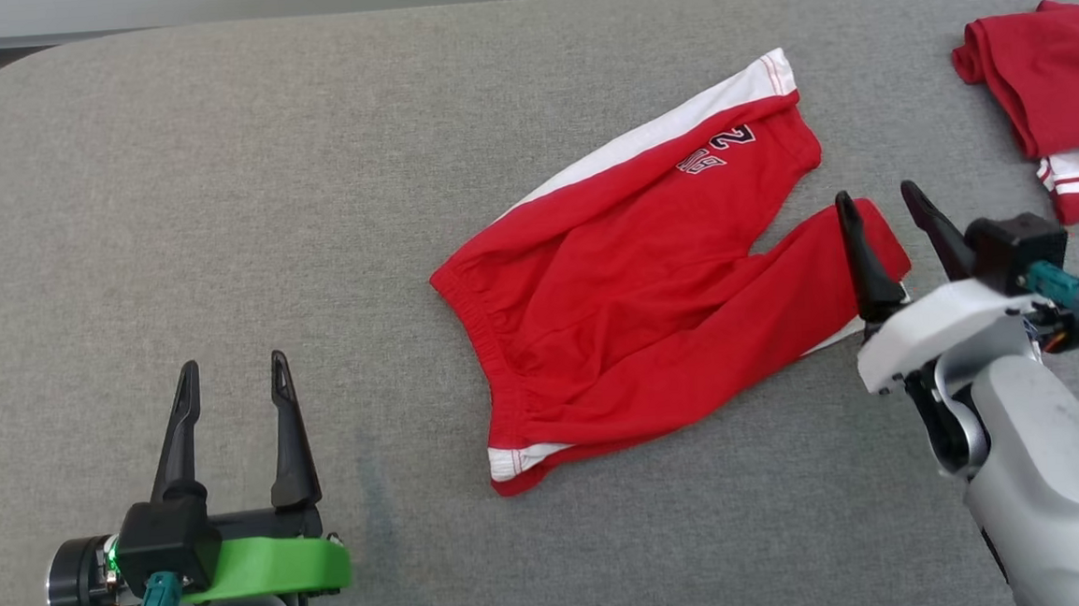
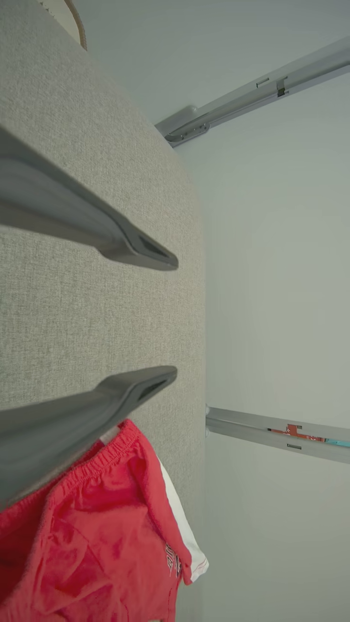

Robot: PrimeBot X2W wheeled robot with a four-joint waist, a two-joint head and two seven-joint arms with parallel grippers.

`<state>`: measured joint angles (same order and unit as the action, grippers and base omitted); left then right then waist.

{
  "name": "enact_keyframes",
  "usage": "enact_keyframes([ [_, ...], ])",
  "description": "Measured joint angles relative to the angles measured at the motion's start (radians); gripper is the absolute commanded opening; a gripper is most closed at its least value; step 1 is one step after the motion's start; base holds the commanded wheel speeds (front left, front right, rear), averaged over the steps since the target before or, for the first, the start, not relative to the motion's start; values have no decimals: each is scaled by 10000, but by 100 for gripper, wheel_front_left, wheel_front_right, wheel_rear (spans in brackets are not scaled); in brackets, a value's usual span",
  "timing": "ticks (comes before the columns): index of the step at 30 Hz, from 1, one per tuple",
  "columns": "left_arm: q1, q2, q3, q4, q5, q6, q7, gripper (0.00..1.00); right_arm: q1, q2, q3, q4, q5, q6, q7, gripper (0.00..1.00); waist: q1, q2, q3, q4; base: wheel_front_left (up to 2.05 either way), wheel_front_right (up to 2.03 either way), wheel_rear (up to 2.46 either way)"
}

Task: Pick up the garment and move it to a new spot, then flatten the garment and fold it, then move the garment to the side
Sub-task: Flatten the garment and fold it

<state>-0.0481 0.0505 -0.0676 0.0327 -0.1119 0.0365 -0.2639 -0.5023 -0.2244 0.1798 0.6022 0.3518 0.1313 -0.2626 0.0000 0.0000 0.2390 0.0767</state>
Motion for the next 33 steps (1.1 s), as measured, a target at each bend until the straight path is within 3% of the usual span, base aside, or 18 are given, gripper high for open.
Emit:
enact_keyframes([
  [8, 138, -2, 142, 71, 82, -100, 0, 100, 2573, -82, -855, -2878, -500, 0, 0, 100, 0, 1, -394, -354, 0, 0, 0],
  [15, 461, -2, 347, 134, 221, -268, 0, 100, 4163, 251, -1469, -4426, -731, 0, 0, 100, 0, 0, -738, -668, 0, 0, 0],
  [24, 685, -4, 539, 276, 470, -98, 0, 100, 5091, 855, -1599, -5156, -1001, 0, 0, 100, 0, 0, -1027, -858, 0, 0, 0],
  [31, 750, -4, 541, 339, 514, -107, 0, 100, 5173, 878, -1603, -5104, -1085, 0, 0, 100, 0, 0, -1073, -820, 0, 0, 0],
  [33, 748, -4, 466, 353, 439, -303, 0, 100, 5155, 813, -1597, -4893, -1089, 0, 0, 100, 0, 0, -1061, -816, 0, 0, 0],
])
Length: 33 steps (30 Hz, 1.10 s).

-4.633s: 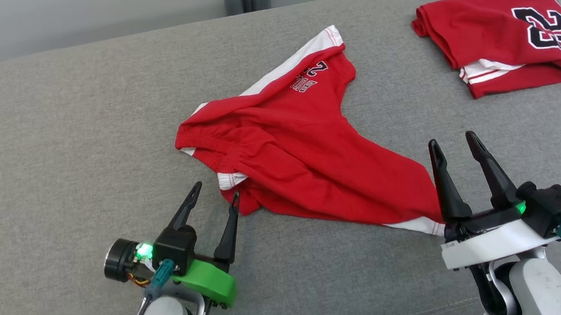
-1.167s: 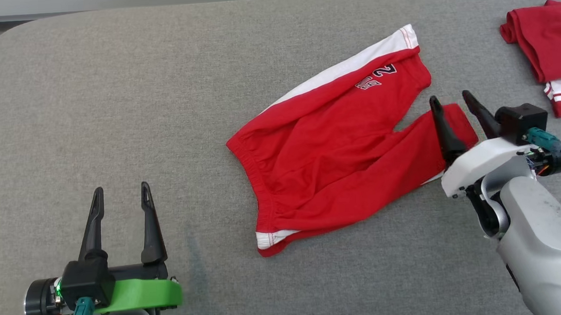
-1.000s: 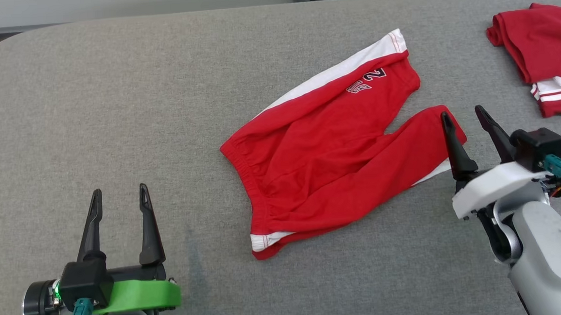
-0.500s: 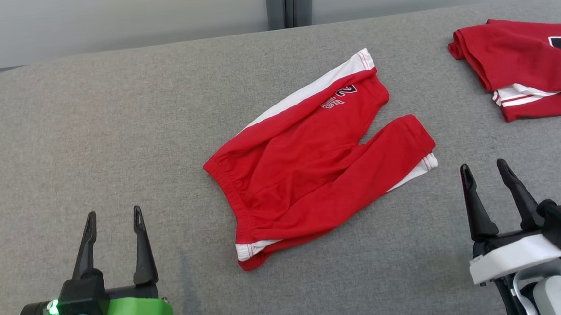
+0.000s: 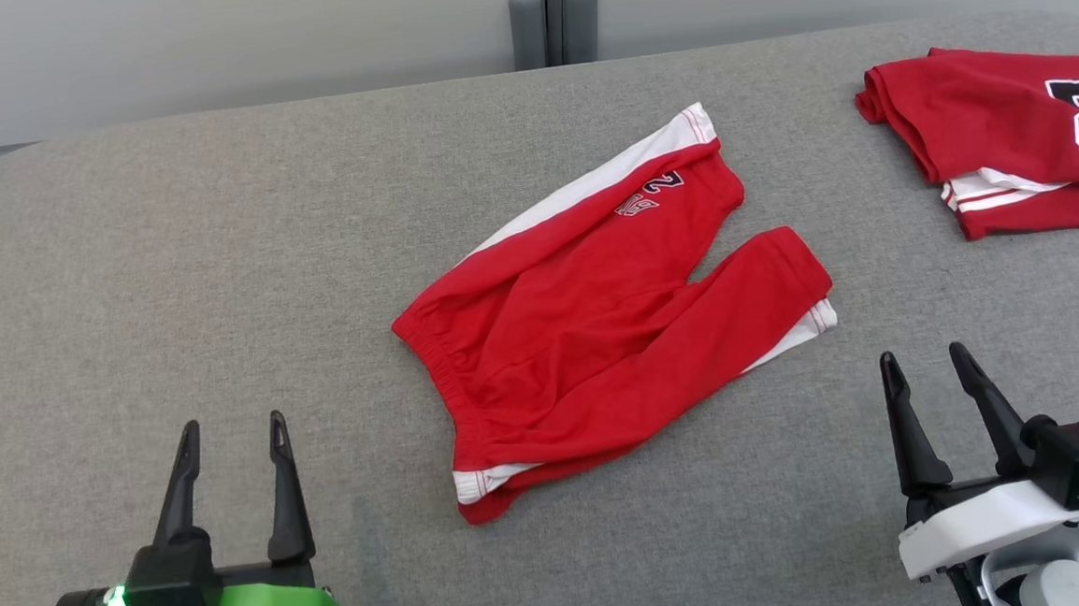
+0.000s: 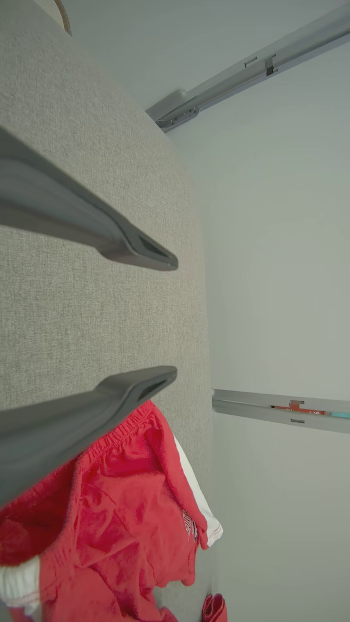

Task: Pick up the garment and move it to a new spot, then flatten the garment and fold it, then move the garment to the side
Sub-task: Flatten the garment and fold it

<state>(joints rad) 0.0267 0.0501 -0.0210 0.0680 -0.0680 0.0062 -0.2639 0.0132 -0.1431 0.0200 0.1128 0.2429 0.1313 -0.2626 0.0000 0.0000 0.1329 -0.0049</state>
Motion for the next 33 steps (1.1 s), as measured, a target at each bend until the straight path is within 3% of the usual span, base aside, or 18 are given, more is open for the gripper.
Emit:
enact_keyframes([
  [6, 226, 2, -876, 395, 385, -704, 0, 100, -823, -658, 466, 1317, -46, 0, 0, 100, 0, 0, 184, -57, 0, 0, 0],
  [13, 352, 15, -2219, 848, 721, -1129, 0, 100, -2104, -1244, 1406, 2888, 23, 0, 0, 100, 0, 0, 598, -29, 0, 0, 0],
  [22, -73, 25, -3149, 1227, 606, -1290, 0, 100, -3380, -1670, 2541, 4276, 477, 0, 0, 100, 0, 0, 1090, 112, 0, 0, 0],
  [33, 303, 188, -2525, 660, 349, -1030, 0, 100, -3633, -1839, 2771, 4337, 725, 0, 0, 100, 0, 0, 1161, 357, 0, 0, 0],
])
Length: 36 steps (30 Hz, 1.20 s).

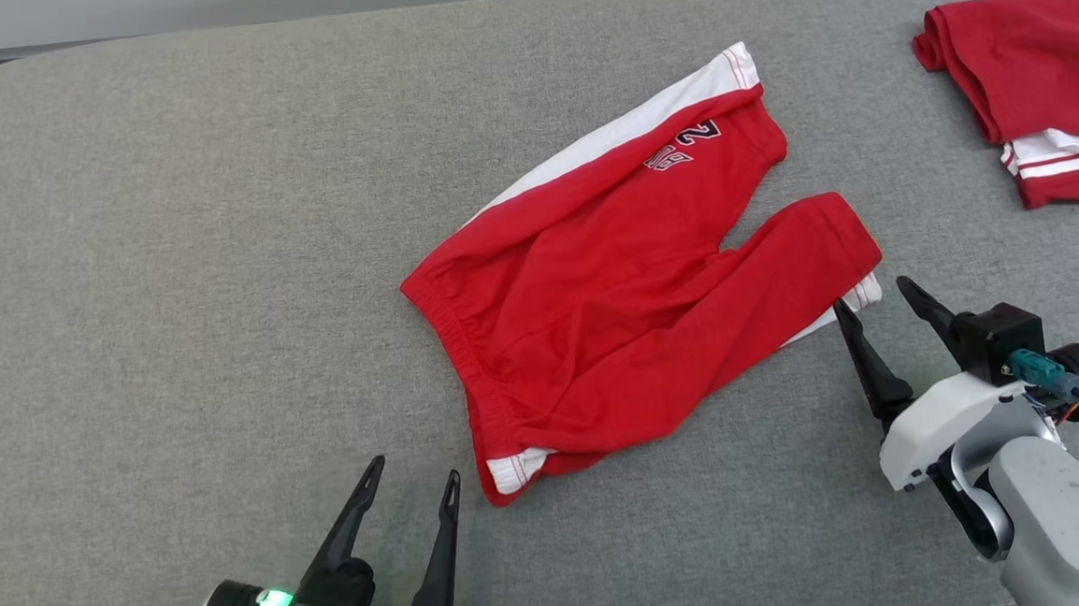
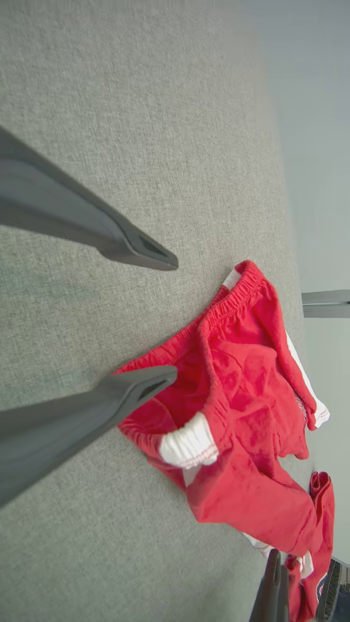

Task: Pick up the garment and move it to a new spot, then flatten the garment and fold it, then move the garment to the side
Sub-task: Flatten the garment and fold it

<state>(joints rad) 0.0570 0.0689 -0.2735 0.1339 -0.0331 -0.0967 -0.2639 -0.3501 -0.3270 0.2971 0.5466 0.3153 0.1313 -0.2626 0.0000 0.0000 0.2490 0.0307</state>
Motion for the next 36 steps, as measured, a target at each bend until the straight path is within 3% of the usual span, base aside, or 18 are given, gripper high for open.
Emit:
enact_keyframes([
  [5, 407, 81, 96, -755, -13, -4, 0, 100, 187, -77, 8, 36, 71, 0, 0, 100, 0, 0, -124, 58, 0, 0, 0],
  [11, 570, 153, -721, -1108, -50, -236, 0, 100, 198, -157, 6, 127, 88, 0, 0, 100, 0, 0, -157, 118, 0, 0, 0],
  [23, -619, 107, -2086, 656, -470, -309, 0, 100, -451, -261, 920, 876, 301, 0, 0, 100, 0, 0, 17, -19, 0, 0, 0],
  [35, -1505, -59, -2426, 1005, -897, -313, 0, 100, -1418, -533, 1787, 1436, 723, 0, 0, 100, 0, 0, 399, 77, 0, 0, 0],
  [36, -1543, -84, -2414, 980, -930, -313, 0, 100, -1470, -558, 1860, 1498, 790, 0, 0, 91, 0, 0, 420, 107, 0, 0, 0],
])
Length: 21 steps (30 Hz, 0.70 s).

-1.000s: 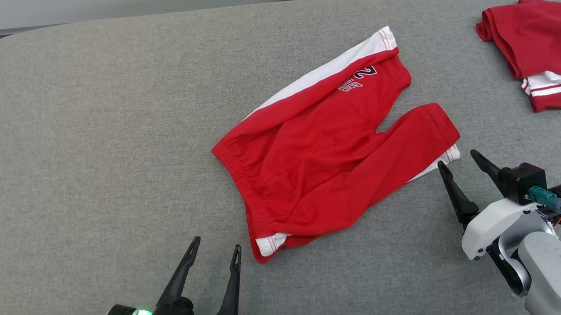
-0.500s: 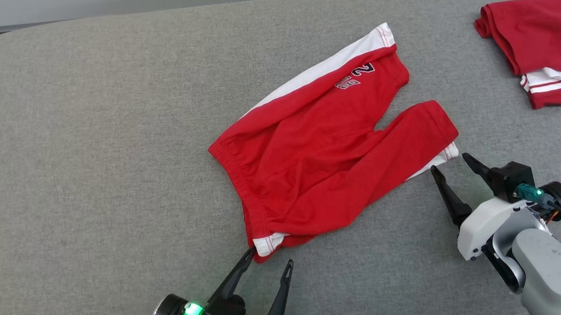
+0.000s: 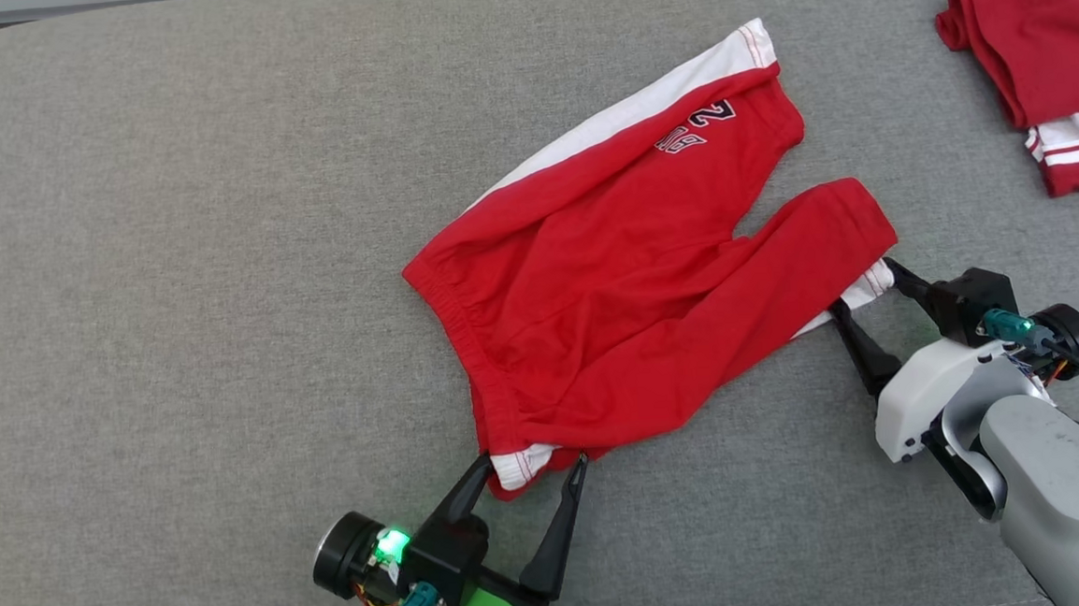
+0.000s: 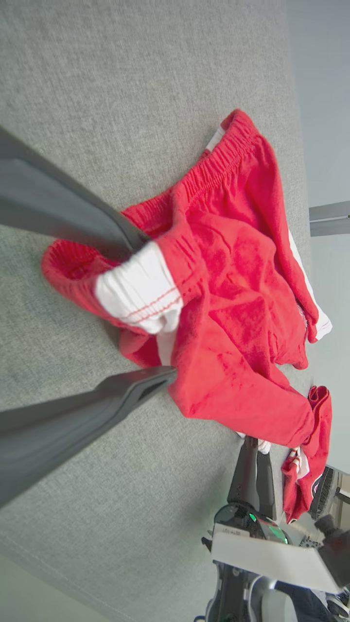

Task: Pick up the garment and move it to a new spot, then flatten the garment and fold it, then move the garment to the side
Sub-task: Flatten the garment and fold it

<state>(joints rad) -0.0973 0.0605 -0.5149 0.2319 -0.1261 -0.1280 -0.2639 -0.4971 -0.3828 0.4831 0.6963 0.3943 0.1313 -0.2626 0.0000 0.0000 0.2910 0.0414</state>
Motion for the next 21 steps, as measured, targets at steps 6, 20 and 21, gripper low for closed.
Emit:
enact_keyframes([
  [6, -196, -71, -12, 167, -518, 0, 0, 0, -134, -100, 326, -167, 372, 0, -2, 0, 0, 0, 82, 212, 0, 0, 0],
  [20, -2296, 339, 1139, -1361, -832, -10, 0, 0, 430, 247, -1929, -4163, 249, 0, 0, 0, 0, 0, -173, -55, 0, 0, 0],
  [21, -2774, 474, 1062, -1310, -840, -10, 0, 0, 62, 318, -1965, -4194, 291, 0, 0, 0, 0, 0, -117, -86, 0, 0, 0],
])
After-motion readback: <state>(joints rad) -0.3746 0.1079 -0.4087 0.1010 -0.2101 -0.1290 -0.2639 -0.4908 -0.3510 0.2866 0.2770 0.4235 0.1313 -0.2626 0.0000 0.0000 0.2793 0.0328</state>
